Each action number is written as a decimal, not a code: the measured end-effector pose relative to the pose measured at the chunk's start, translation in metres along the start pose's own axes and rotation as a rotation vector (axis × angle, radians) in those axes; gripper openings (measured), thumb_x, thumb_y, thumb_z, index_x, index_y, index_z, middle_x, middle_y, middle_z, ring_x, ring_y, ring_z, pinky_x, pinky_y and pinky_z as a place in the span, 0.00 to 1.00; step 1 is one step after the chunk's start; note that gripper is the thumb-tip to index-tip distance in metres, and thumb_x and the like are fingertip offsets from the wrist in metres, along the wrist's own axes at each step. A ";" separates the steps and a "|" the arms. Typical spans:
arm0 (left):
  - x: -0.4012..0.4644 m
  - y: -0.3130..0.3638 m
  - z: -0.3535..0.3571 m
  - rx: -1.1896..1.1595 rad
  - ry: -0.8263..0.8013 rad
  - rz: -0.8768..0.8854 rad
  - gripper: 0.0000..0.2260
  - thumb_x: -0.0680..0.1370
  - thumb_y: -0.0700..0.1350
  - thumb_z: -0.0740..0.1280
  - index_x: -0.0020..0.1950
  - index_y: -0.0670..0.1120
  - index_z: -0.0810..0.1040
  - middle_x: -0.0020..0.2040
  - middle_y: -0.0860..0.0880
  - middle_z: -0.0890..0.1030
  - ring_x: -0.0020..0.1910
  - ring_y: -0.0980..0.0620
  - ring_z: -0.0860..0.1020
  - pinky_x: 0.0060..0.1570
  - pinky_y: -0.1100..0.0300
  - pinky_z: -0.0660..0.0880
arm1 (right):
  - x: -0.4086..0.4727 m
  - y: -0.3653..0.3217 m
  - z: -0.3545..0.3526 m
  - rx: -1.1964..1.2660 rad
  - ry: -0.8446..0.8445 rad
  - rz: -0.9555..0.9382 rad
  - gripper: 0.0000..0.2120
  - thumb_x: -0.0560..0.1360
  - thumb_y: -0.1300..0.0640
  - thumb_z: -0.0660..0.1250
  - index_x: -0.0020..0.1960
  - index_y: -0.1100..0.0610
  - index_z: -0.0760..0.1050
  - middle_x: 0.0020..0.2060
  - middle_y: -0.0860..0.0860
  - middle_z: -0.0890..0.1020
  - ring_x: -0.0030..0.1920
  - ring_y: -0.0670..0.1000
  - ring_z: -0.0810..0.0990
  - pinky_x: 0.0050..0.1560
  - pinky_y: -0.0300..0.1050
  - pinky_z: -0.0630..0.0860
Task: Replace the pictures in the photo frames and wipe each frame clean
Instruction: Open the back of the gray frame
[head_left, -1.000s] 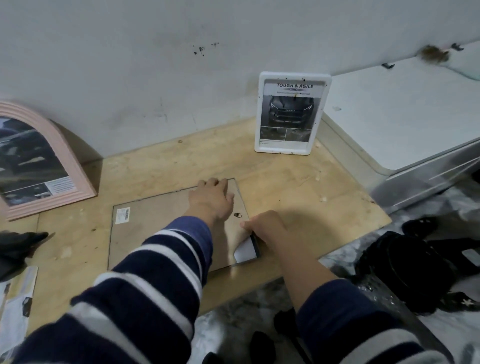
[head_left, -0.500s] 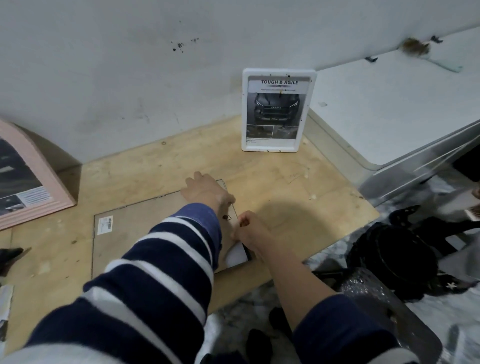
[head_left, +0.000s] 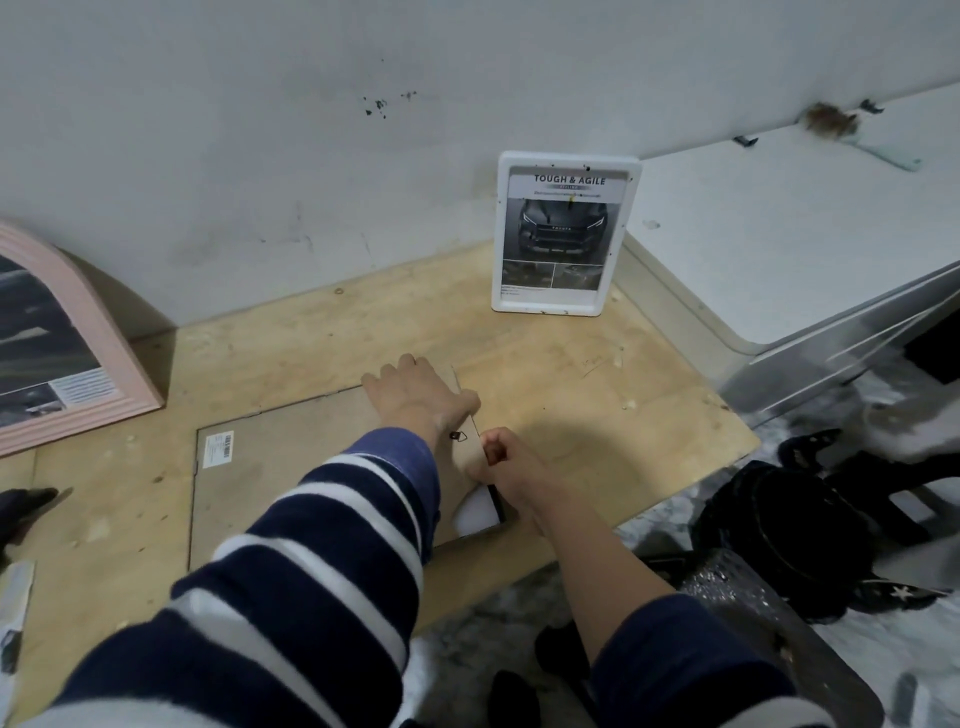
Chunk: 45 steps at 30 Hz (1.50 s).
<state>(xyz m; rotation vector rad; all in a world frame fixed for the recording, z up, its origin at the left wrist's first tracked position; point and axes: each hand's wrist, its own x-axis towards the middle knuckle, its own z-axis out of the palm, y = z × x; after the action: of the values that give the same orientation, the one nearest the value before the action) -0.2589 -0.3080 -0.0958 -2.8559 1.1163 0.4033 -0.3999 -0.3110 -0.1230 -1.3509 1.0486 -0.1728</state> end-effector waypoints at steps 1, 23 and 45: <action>0.001 -0.002 -0.001 0.013 -0.002 0.009 0.32 0.65 0.67 0.62 0.63 0.49 0.74 0.59 0.49 0.74 0.58 0.45 0.72 0.58 0.47 0.63 | 0.000 0.001 0.000 0.001 -0.004 -0.002 0.12 0.75 0.70 0.64 0.43 0.54 0.68 0.34 0.48 0.67 0.35 0.45 0.65 0.34 0.34 0.65; 0.014 -0.151 -0.005 -0.297 0.060 -0.209 0.09 0.80 0.48 0.60 0.47 0.54 0.80 0.49 0.52 0.81 0.50 0.48 0.74 0.61 0.48 0.60 | 0.017 -0.001 0.008 -0.073 -0.055 0.097 0.11 0.76 0.67 0.66 0.57 0.61 0.71 0.49 0.57 0.77 0.48 0.55 0.76 0.47 0.45 0.76; 0.015 -0.146 -0.005 -0.498 -0.062 -0.479 0.10 0.74 0.50 0.58 0.42 0.45 0.74 0.56 0.43 0.76 0.61 0.39 0.70 0.66 0.44 0.61 | 0.008 0.012 0.002 0.115 -0.091 -0.034 0.10 0.77 0.69 0.63 0.52 0.55 0.73 0.43 0.52 0.79 0.45 0.52 0.78 0.49 0.44 0.76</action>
<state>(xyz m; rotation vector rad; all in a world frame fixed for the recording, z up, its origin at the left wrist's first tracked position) -0.1491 -0.2107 -0.1018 -3.3521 0.3159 0.8173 -0.3994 -0.3115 -0.1374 -1.2616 0.9264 -0.1927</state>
